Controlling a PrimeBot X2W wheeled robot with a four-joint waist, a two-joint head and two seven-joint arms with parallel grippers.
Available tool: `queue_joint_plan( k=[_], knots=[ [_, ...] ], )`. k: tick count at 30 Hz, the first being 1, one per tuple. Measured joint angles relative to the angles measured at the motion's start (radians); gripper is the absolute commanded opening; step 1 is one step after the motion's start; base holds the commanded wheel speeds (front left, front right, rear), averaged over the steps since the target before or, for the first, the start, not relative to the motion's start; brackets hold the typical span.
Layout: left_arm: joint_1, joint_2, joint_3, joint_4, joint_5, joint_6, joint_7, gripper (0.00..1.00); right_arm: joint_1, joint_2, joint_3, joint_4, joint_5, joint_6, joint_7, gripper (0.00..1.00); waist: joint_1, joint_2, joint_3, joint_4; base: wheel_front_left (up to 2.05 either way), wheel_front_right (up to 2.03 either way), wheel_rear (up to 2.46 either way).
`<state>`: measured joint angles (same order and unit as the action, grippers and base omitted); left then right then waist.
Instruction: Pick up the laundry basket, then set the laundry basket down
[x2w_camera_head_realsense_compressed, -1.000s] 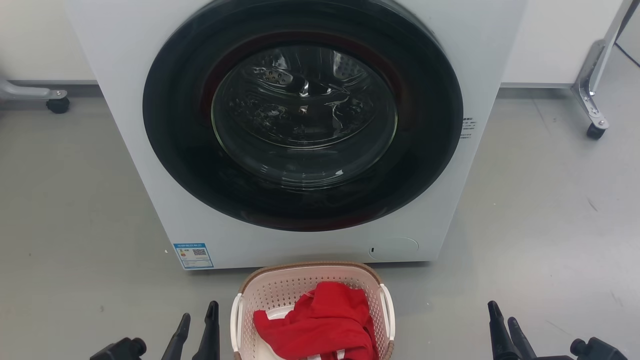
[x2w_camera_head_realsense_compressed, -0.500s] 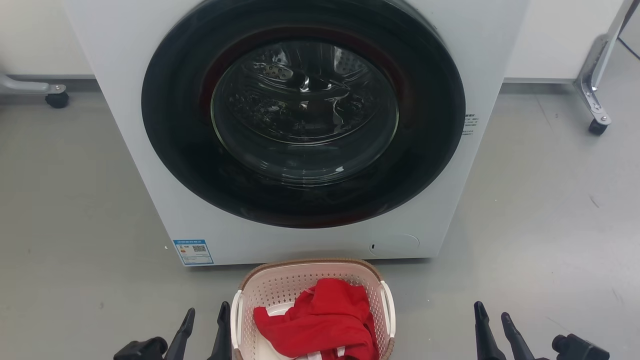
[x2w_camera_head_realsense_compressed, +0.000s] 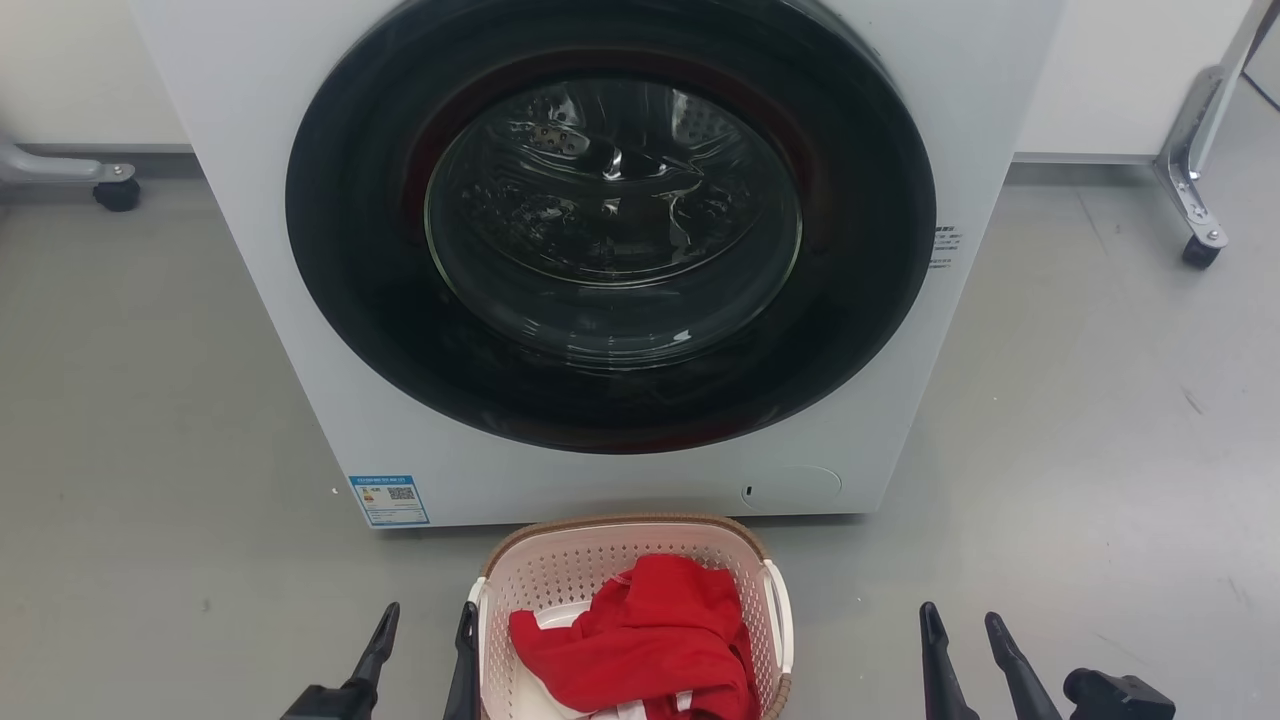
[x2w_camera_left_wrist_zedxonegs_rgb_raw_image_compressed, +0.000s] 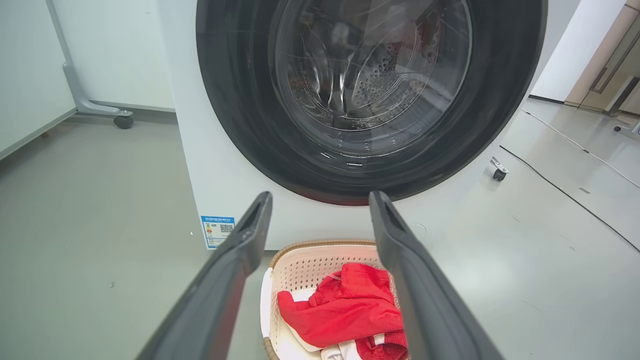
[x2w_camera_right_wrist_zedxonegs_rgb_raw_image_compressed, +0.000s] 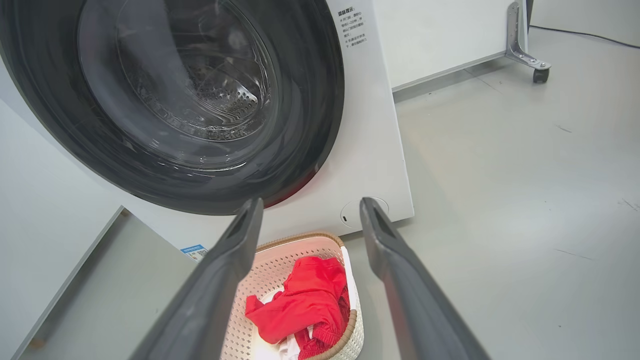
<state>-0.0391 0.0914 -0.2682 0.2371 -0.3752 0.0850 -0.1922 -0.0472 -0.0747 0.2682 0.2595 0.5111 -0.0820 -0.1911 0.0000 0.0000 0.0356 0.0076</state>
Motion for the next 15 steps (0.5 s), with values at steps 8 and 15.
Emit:
queue_joint_plan(
  k=[8, 15],
  knots=[
    [0.0, 0.0, -0.022, -0.005, 0.107, 0.021, -0.031, 1.0, 0.001, 0.0, 0.028, -0.008, -0.102, -0.024, -0.031, 1.0, 0.0, 0.0, 0.003, 0.0, 0.0, 0.0, 0.0],
    [0.001, -0.005, -0.026, -0.005, 0.164, 0.038, -0.057, 1.0, 0.007, 0.0, 0.048, -0.013, -0.193, -0.04, -0.056, 1.0, 0.0, 0.0, 0.006, 0.0, 0.0, 0.0, 0.0]
  ],
)
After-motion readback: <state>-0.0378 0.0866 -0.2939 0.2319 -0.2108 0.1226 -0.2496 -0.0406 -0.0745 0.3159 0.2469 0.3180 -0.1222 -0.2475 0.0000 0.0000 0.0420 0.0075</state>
